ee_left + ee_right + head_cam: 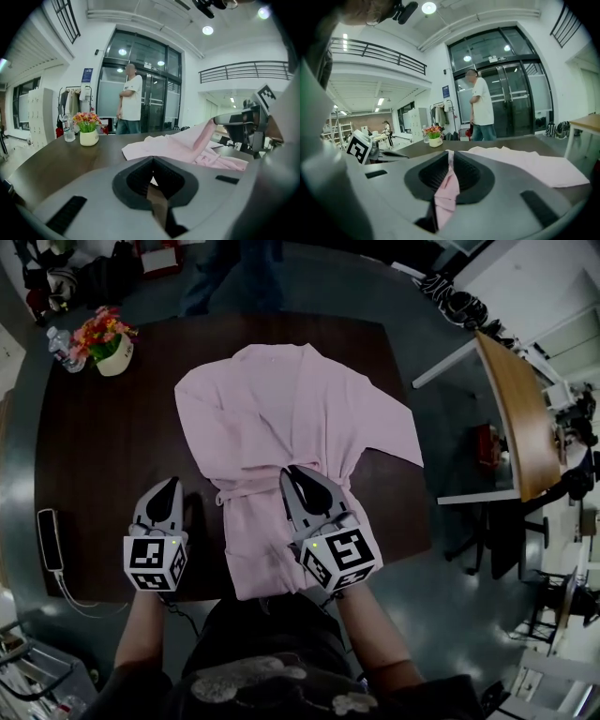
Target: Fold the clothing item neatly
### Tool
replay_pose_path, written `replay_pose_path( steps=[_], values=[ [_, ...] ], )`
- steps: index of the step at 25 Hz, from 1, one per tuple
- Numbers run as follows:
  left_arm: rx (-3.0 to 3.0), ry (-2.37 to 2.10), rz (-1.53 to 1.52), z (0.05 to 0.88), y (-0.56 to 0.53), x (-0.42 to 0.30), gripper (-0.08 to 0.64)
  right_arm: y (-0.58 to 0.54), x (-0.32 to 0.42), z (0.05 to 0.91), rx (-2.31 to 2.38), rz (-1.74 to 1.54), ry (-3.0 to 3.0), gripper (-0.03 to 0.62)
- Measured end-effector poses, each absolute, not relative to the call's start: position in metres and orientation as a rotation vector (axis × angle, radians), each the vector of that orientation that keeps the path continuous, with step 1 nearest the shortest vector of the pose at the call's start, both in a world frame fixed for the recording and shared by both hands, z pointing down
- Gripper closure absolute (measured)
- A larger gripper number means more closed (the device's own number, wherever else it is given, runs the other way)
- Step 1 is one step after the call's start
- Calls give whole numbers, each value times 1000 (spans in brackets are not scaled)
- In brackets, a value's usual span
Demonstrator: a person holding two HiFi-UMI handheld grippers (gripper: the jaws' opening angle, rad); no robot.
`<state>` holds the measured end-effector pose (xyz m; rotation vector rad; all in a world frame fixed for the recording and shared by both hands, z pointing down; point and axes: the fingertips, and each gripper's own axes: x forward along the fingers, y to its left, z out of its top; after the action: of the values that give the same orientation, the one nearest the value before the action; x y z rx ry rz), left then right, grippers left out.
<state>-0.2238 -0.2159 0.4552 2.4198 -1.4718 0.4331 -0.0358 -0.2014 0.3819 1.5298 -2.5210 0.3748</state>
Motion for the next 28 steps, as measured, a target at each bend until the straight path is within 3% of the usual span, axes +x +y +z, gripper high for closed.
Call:
replay_pose_path(
  steps=[12,18,28],
  values=[
    [2369,-1627,475,435,-212,-192,551,-266,107,354,1718,256,-2505,568],
    [2283,-1709,482,438,-217,-158,551,-300,188,420,1706,443,-2409,568],
    [2226,-1730,519,453,-229,-117,551,-300,229,503,1644,529,-2204,566]
  ],
)
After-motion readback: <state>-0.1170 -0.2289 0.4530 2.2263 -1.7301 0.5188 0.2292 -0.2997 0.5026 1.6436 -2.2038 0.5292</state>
